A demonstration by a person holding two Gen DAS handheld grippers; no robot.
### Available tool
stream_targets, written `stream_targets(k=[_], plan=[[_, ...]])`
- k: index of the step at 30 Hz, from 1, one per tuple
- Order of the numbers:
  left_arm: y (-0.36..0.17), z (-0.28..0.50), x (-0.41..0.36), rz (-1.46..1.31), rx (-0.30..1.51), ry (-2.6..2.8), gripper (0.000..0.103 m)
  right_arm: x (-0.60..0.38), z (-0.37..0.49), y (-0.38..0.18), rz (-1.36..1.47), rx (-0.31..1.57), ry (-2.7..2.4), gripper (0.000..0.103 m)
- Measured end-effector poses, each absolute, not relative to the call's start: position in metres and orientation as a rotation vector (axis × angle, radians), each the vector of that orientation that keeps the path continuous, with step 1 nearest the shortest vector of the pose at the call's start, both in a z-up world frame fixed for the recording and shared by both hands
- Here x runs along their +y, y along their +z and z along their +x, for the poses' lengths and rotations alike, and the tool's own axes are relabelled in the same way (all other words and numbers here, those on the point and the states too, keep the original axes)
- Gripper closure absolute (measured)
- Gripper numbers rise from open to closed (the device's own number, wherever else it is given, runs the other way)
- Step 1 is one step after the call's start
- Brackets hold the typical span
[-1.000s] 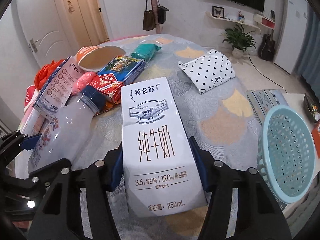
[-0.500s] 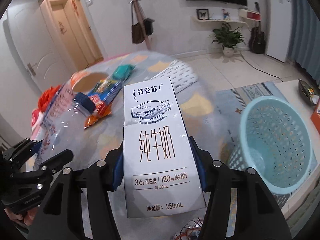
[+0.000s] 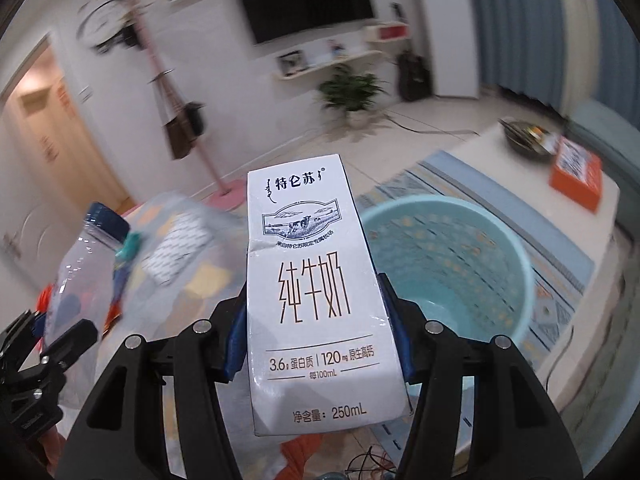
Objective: Collect trash
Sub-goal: 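Carry the bottle and carton over the blue basket and open both grippers, then move both grippers back over the table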
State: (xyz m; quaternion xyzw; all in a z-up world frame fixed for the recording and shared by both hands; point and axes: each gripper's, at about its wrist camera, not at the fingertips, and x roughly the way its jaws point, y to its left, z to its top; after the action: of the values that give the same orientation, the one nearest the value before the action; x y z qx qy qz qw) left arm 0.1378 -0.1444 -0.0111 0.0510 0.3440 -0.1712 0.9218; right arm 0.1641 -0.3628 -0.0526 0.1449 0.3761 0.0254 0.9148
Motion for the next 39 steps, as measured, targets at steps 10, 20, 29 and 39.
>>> stream_targets(k=[10, 20, 29, 39], plan=[[-0.035, 0.193, -0.217, 0.072, 0.797, -0.502, 0.05, -0.407, 0.182, -0.11, 0.405, 0.892, -0.092, 0.05], [-0.081, 0.223, -0.258, 0.093, 0.93, -0.538, 0.049, -0.42, 0.185, -0.147, 0.384, 1.007, -0.205, 0.049], [-0.094, 0.236, -0.254, 0.042, 0.981, -0.557, 0.043, -0.432, 0.178, -0.151, 0.395, 1.029, -0.239, 0.049], [-0.064, 0.211, -0.233, -0.001, 0.893, -0.561, 0.039, -0.424, 0.169, -0.129, 0.4, 0.973, -0.222, 0.046]])
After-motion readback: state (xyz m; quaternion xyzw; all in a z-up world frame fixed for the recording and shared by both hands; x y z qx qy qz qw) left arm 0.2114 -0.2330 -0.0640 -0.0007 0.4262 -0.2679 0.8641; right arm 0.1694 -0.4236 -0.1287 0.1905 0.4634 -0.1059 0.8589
